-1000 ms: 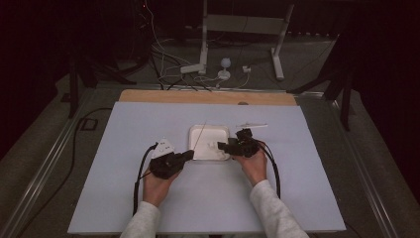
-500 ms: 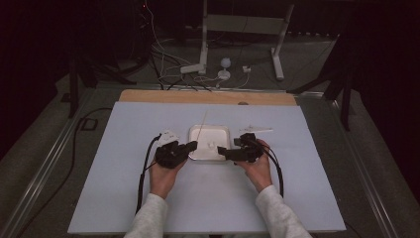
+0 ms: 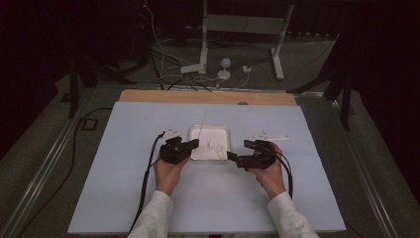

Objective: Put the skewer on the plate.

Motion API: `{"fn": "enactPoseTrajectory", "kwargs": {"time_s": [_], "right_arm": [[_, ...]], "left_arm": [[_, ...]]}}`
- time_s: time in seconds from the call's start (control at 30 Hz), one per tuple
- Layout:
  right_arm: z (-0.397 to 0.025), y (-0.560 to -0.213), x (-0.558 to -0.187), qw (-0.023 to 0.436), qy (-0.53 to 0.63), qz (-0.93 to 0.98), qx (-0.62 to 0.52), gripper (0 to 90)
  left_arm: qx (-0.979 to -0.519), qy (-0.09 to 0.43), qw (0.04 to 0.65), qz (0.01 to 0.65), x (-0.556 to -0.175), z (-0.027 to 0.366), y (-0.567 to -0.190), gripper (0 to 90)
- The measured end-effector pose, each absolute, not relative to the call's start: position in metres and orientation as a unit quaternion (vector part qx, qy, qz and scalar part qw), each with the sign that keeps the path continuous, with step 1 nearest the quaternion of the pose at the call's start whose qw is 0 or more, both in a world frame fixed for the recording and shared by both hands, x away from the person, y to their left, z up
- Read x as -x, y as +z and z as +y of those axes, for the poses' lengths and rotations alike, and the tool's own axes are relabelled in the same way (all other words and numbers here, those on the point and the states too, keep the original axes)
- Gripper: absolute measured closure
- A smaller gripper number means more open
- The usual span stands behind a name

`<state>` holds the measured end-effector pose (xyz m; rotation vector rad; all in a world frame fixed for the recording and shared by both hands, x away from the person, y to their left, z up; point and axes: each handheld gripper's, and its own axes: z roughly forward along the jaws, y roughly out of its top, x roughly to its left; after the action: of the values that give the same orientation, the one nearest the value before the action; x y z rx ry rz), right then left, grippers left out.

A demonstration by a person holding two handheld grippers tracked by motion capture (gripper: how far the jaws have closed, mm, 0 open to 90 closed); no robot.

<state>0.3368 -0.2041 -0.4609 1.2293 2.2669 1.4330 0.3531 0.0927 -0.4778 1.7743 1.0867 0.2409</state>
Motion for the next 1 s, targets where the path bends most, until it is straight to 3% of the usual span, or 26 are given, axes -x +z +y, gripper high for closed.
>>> {"fn": "enactPoseTrajectory", "kwargs": {"time_s": [1.0], "right_arm": [[-0.27, -0.453, -0.295, 0.137, 0.491, 0.748, -0.426, 7.3]], "left_arm": [[-0.729, 0.066, 0.433, 0.526, -0.372, 0.064, -0.515, 89.8]]}}
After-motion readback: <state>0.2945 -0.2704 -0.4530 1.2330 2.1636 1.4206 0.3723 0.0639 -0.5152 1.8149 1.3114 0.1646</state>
